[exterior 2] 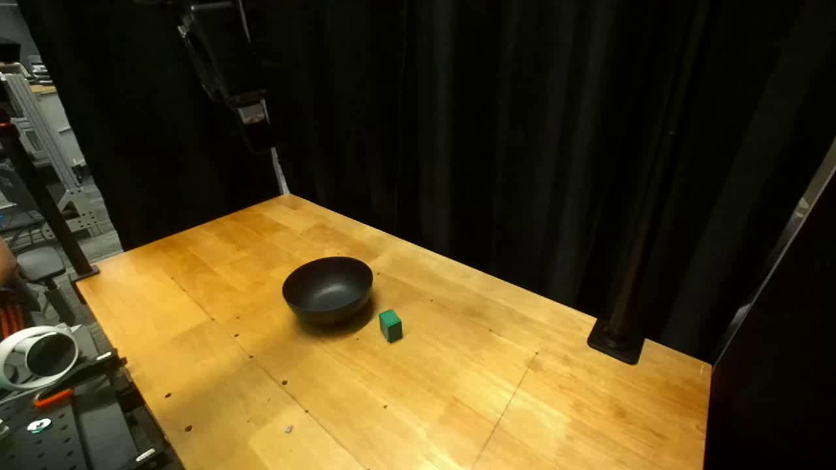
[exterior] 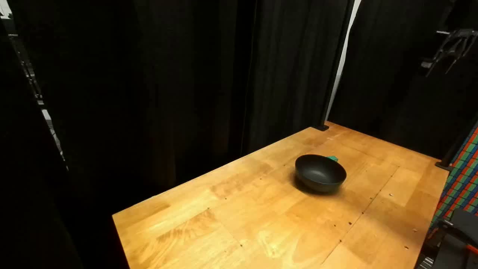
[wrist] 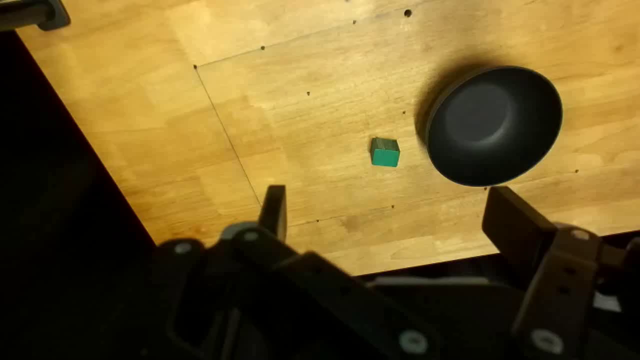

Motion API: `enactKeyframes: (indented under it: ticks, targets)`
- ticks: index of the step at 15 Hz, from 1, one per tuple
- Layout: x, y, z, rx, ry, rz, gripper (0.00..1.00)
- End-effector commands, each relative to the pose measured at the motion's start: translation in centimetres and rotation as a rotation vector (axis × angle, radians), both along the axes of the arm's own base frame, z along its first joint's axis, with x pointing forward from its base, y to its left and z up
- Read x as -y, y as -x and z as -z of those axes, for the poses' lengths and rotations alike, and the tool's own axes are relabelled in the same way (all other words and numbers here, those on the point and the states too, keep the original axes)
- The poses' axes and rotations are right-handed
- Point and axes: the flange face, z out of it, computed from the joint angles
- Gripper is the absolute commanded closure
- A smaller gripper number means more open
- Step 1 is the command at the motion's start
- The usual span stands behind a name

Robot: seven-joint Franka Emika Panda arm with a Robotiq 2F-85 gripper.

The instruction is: Put the green block in the bowl

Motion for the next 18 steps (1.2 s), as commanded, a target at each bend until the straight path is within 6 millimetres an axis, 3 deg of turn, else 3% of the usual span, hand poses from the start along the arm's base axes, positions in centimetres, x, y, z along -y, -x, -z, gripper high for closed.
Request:
enactKeyframes:
  ticks: [1,5,7,13,18]
  targets:
    - [0.0,-0.1,-0.3,0.004,0.001,0.0,0.0]
    - [0.2,-0.2,-1.3,0.024,0.007,0.002,0.0]
    - [-0.2,-0.9,-0.5,0.001,-0.005,0.01,0.0]
    - [-2.8,-6.5,9.0,-0.066,-0.124,0.007,0.0]
    - [-2.2,-11.6,17.0,-0.01,-0.118,0.04,0.0]
